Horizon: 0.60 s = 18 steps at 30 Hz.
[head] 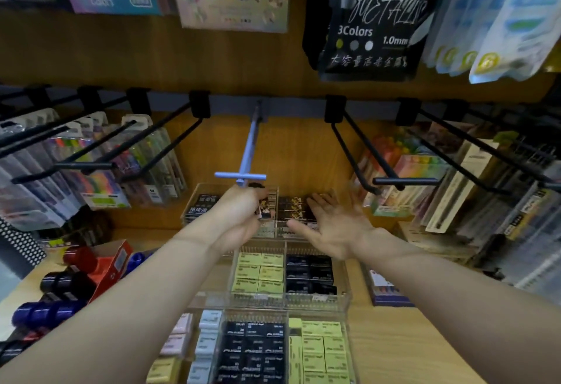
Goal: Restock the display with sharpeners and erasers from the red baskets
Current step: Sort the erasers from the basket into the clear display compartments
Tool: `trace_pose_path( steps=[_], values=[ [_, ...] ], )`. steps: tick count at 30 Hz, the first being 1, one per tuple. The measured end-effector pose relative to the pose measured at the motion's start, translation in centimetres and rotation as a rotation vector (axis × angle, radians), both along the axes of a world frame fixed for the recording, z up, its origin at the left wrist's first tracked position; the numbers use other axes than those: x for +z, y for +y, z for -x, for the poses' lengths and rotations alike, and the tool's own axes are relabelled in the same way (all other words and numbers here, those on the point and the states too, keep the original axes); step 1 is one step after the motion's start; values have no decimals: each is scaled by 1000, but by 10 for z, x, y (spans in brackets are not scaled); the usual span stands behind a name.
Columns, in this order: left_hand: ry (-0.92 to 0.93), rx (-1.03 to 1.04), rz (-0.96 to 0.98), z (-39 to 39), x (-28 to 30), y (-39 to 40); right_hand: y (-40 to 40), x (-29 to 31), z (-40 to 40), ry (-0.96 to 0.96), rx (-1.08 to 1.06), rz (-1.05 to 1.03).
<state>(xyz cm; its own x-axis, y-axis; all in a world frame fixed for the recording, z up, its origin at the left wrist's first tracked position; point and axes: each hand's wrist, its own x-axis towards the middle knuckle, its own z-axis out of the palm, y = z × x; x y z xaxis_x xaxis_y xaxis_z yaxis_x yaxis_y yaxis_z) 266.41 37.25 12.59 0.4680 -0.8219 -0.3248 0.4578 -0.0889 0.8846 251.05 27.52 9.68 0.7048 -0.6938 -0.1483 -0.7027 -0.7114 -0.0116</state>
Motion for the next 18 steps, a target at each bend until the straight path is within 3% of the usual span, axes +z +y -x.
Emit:
trace_pose_path(
  steps=[2,5,7,10,12,18],
  values=[
    [109,1,66,4,0,-2,7,-3,4,-147,49,72],
    [188,-36,107,11,0,-2,21,-6,11,-520,127,129],
    [181,-63,117,16,-4,-1,32,-2,15,-826,-1,-173],
    [211,-81,163,25,-12,4,48,7,16,-1247,-222,-850],
    [240,-80,190,32,-16,8,54,12,15,-1338,-242,-938],
    [293,-46,241,44,-12,23,56,24,17,-1233,-271,-749]
  ],
)
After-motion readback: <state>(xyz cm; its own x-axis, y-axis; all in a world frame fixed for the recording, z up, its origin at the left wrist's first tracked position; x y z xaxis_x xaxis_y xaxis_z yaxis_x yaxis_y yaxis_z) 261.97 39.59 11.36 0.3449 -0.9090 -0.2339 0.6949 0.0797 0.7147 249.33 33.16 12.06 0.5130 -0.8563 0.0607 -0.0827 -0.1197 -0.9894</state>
